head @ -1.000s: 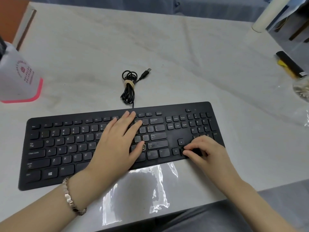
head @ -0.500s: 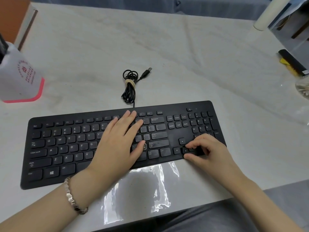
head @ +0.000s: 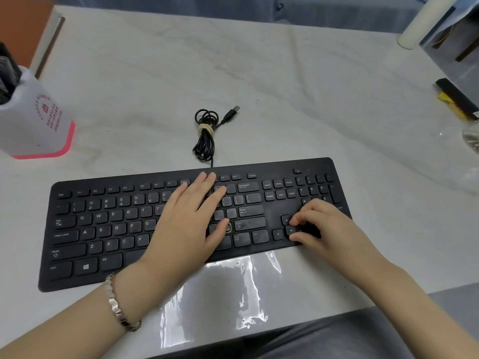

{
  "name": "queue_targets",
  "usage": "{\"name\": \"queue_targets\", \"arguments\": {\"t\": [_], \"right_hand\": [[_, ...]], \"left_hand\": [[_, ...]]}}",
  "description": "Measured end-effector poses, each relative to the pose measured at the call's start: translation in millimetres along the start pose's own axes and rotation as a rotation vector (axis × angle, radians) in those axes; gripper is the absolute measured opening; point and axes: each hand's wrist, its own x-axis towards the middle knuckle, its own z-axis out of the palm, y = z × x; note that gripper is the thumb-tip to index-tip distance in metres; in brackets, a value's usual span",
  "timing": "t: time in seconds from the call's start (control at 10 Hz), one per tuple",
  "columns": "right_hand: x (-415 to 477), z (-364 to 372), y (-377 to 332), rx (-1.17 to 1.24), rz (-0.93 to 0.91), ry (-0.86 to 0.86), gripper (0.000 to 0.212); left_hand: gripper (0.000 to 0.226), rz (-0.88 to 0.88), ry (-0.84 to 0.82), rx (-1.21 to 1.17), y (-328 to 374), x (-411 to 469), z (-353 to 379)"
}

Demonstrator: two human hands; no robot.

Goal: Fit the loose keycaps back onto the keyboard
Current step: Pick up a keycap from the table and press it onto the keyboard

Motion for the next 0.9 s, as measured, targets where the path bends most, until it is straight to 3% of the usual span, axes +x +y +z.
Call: {"name": "queue_targets", "arguments": {"t": [0.2,0.9], "right_hand": [[-0.3,-1.7,0.3,0.004,-0.011,-0.058,0.02],[-0.2,0.9,-1.2,0.002,-0.005,0.011,0.017]], "left_hand": [[0.05,-0.01,-0.008,0.011,1.2,0.3,-0.5],[0.051,-0.023,-0.027,0.022,2.0,0.1,-1.8]]}}
